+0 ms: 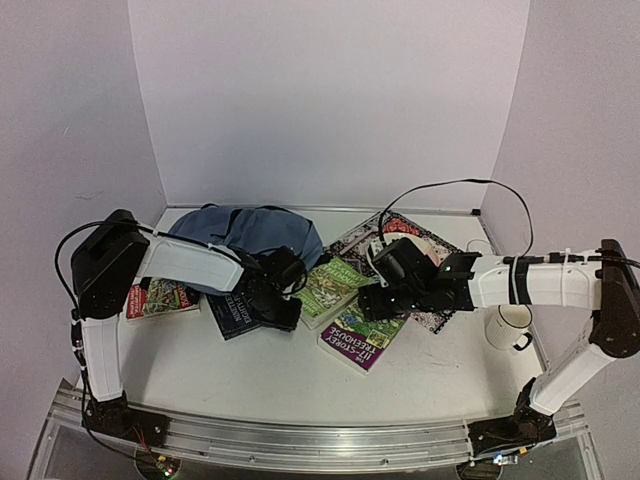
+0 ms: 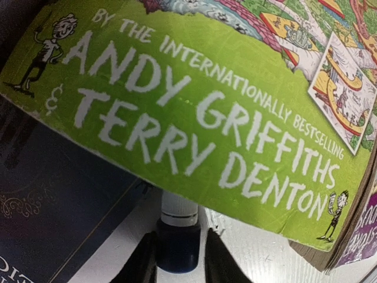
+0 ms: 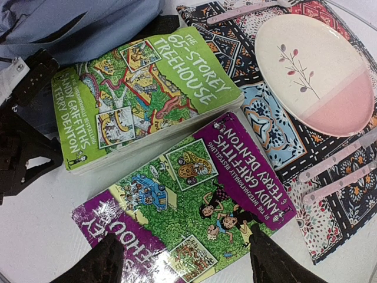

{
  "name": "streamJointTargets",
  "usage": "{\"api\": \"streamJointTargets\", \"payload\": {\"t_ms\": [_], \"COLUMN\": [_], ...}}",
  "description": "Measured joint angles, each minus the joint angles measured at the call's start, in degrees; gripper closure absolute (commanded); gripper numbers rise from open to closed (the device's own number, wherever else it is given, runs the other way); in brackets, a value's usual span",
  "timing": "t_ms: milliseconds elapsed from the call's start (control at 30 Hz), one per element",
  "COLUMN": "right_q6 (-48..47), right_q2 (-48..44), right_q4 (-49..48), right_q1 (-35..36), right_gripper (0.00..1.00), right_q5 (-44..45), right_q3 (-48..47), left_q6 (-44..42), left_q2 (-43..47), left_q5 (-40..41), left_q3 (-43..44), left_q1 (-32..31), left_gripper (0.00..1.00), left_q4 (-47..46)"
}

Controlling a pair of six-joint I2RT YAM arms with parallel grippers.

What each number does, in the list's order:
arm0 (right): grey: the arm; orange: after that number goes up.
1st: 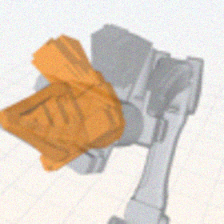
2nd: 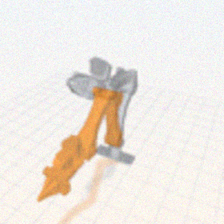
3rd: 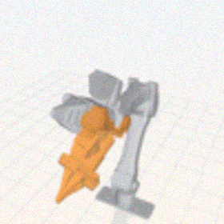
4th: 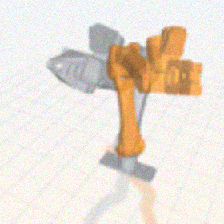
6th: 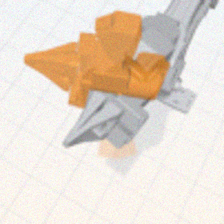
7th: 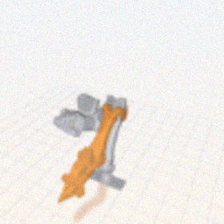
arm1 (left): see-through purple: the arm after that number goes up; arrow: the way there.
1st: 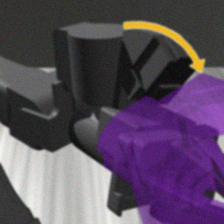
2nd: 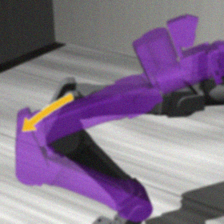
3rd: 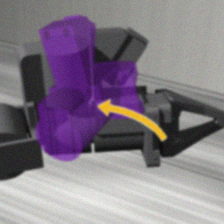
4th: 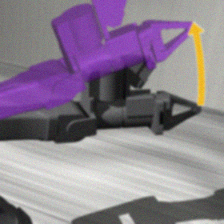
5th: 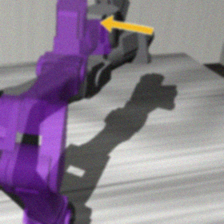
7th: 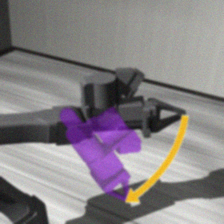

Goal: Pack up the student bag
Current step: Move the seal to the corner of the board, then grab the seal from the corner of the board.

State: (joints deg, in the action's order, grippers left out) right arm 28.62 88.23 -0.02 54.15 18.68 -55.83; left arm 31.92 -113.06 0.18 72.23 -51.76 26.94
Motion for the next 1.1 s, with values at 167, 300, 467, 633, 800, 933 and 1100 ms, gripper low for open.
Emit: {"api": "streamJointTargets", "payload": {"t_ms": [167,300,467,633,800,933,1100], "right_q6": [0.0,0.0,-0.3,-1.7,-4.2,-6.7,-11.3], "right_q2": [0.0,0.0,0.0,0.0,0.5,1.5,6.0], "right_q4": [0.0,0.0,0.0,0.0,0.0,-0.2,-0.3], "right_q1": [0.0,0.0,0.0,0.0,0.1,0.9,3.5], "right_gripper": [0.27,0.27,0.27,0.27,0.27,0.27,0.27], "right_q5": [-0.1,-0.5,-2.0,-4.6,-8.3,-11.8,-16.0], "right_q3": [0.0,0.1,0.1,0.1,0.1,0.1,-1.9], "left_q6": [-0.5,-0.6,-0.7,-0.6,-0.6,-0.6,-0.5], "left_q2": [2.6,4.7,5.7,5.8,7.1,11.2,17.3], "left_q5": [-2.7,-6.5,-9.5,-9.5,-8.3,-7.2,-6.2], "left_q3": [-3.6,-5.8,-6.1,-6.1,-6.2,-6.9,-9.7], "left_q1": [-1.8,-6.8,-12.2,-12.5,-12.2,-11.7,-8.5], "left_gripper": [0.89,0.84,0.66,0.5,0.37,0.34,0.32], "left_q4": [-0.9,-0.4,0.1,0.1,0.5,0.7,0.5]}}
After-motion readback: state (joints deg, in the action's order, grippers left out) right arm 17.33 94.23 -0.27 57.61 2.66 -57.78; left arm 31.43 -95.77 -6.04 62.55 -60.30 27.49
